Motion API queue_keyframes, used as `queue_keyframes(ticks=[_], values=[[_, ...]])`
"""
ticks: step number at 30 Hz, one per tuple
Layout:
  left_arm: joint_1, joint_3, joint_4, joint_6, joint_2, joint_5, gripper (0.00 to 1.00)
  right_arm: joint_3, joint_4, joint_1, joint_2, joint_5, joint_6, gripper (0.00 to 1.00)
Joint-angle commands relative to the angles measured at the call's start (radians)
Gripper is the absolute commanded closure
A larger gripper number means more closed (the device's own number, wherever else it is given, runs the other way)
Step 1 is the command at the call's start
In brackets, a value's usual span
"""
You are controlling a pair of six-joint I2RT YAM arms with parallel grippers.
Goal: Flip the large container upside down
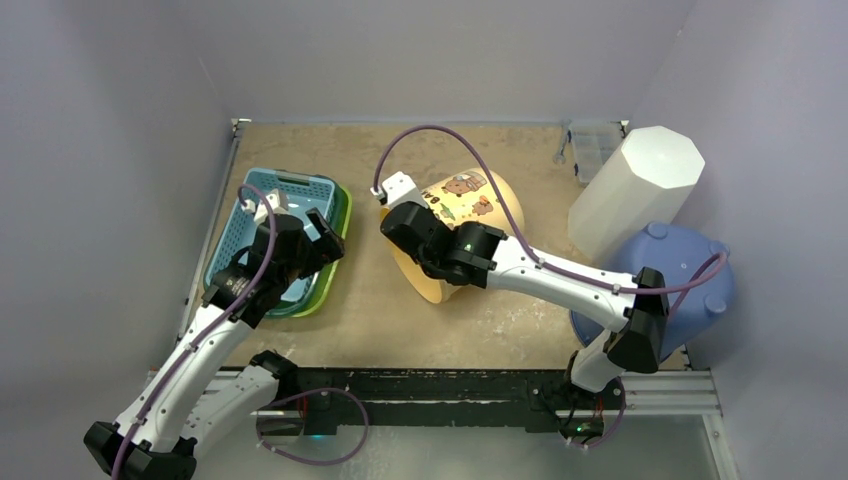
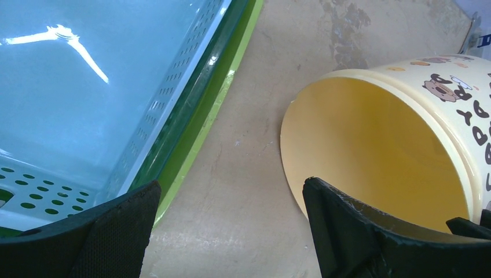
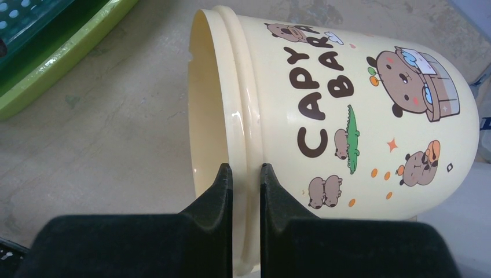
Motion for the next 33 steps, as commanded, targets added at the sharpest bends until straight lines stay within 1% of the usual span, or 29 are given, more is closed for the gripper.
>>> queue_keyframes(ticks=[1, 4, 10, 12, 17, 20, 23, 28, 33], values=[[-0.002, 0.017, 0.036, -0.010, 0.002, 0.006, 0.08, -0.045, -0.052, -0.001, 0.045, -0.223, 0.068, 1.00], [-0.003, 0.021, 0.031, -0.017, 0.006, -0.004, 0.08, -0.041, -0.060, 0.010, 0.057, -0.206, 0.064, 1.00], [-0.002, 0.026, 0.013, -0.046, 0.026, -0.026, 0.08, -0.012, -0.120, 0.077, 0.103, -0.090, 0.079, 1.00], [-0.003, 0.030, 0.000, -0.054, 0.033, -0.038, 0.08, 0.002, -0.154, 0.105, 0.124, -0.051, 0.109, 1.00], [-0.002, 0.049, -0.071, -0.084, 0.039, -0.115, 0.08, -0.004, -0.167, 0.143, 0.137, -0.024, 0.125, 1.00], [0.000, 0.051, -0.086, -0.094, 0.037, -0.129, 0.07, -0.010, -0.167, 0.152, 0.136, -0.020, 0.135, 1.00], [0.000, 0.041, -0.040, -0.090, 0.024, -0.084, 0.07, -0.029, -0.145, 0.156, 0.118, -0.028, 0.141, 1.00], [-0.001, 0.018, 0.103, -0.091, -0.006, 0.054, 0.07, -0.063, -0.089, 0.156, 0.064, -0.041, 0.145, 1.00], [0.000, -0.010, 0.248, -0.201, -0.013, 0.226, 0.07, -0.084, -0.069, 0.156, 0.042, -0.060, 0.153, 1.00]])
